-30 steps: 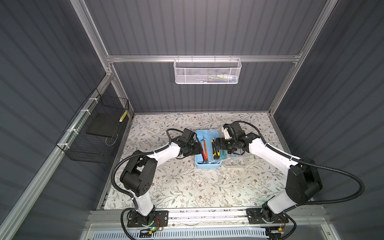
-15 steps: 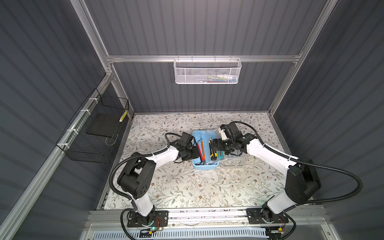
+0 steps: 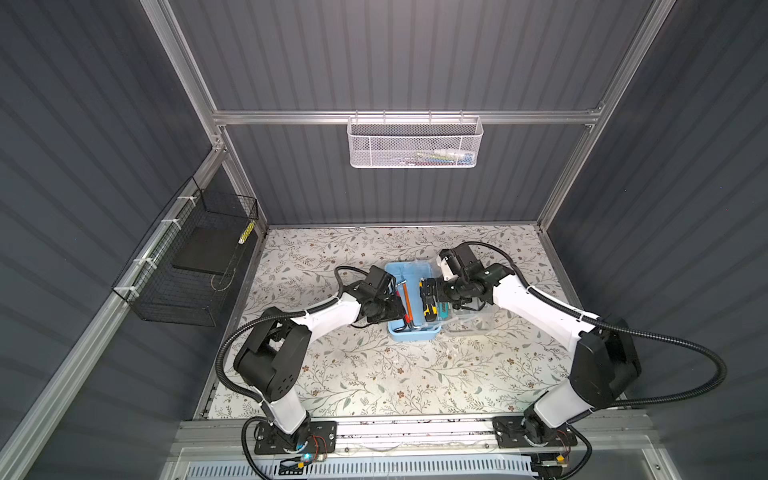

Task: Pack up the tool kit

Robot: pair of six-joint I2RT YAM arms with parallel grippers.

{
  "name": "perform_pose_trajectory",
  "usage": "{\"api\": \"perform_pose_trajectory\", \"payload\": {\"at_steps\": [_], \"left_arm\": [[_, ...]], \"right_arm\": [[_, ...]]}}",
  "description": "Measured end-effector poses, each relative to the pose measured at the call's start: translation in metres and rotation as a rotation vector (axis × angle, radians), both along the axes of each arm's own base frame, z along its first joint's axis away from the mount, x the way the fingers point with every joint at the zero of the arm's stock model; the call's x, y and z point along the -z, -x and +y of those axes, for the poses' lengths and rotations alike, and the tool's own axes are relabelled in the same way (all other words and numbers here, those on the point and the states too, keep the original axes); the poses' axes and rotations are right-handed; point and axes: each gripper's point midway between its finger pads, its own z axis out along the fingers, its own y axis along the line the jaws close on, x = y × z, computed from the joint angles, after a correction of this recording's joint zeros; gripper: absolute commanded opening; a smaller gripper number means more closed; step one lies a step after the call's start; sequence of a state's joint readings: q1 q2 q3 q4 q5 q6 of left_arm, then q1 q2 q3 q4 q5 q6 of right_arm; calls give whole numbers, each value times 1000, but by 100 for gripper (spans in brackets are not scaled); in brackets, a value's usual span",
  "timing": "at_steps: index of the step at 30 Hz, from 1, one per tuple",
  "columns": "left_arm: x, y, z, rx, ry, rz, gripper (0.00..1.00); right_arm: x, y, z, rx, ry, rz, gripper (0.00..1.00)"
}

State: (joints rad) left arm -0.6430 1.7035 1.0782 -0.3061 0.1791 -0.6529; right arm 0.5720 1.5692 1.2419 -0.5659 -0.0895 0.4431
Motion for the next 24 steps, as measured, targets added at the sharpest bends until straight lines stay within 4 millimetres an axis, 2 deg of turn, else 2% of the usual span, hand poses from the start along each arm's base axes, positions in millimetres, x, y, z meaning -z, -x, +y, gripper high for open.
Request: {"api": "perform_pose_trajectory", "payload": {"at_steps": [7,9,12,14,18,24], "left_arm": [[-18,-11,-1,17,-33,-56,79],[-20,-13,0,20,-43,-66,86],[-22,-15,2,22,-62,-79,94],[-23,-16,4,20,-74,-88,99],[-28,-21,4,13,-79,-106,100],[-43,-30,-2,9,-59,-139,100]], "right_arm": [[-36,-1,-16,35,-30,-86,99],[-47,-5,-28,65,-42,-113,99],[-55,-10,-55,128,-50,-141,99],[-54,-12,-79,180,-53,-150,99],[-40,-8,-115,263,-49,-138,99],[-12,-1,-147,334,-64,-88,99]]}}
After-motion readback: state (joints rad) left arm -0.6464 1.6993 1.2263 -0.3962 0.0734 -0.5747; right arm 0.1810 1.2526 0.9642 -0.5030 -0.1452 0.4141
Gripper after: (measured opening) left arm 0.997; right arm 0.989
